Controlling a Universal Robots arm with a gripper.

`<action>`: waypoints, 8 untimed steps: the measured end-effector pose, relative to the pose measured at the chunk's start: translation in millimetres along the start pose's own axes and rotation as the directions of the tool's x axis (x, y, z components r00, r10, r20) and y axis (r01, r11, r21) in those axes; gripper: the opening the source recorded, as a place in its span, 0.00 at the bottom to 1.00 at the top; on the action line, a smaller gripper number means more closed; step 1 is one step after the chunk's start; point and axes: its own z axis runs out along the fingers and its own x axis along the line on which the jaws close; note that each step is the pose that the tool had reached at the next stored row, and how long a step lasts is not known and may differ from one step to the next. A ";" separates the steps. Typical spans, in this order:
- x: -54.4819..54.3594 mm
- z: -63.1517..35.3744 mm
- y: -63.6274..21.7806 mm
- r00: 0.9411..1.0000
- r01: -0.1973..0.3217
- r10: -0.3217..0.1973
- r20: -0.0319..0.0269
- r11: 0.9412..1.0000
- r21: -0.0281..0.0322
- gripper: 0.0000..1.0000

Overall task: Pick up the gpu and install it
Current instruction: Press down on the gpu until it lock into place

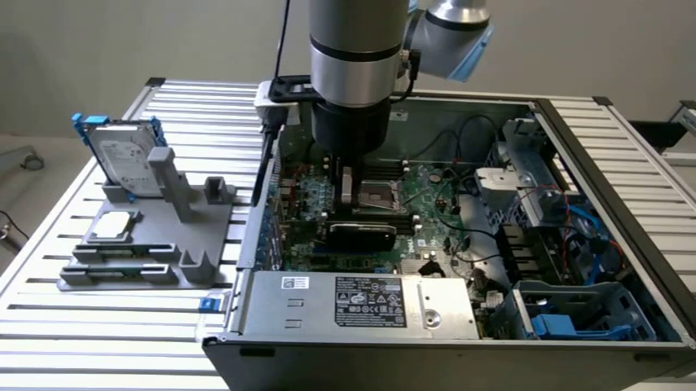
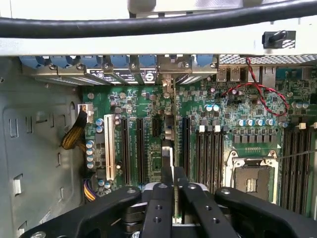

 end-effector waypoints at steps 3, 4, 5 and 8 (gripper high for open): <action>0.0 0.0 0.0 1.000 0.000 0.000 0.000 1.000 0.000 0.11; 0.0 0.0 0.0 1.000 0.000 0.000 0.000 1.000 0.000 0.11; 0.0 0.0 0.0 1.000 0.000 0.000 0.000 1.000 0.000 0.11; 0.0 0.0 0.0 1.000 0.000 0.000 0.000 1.000 0.000 0.11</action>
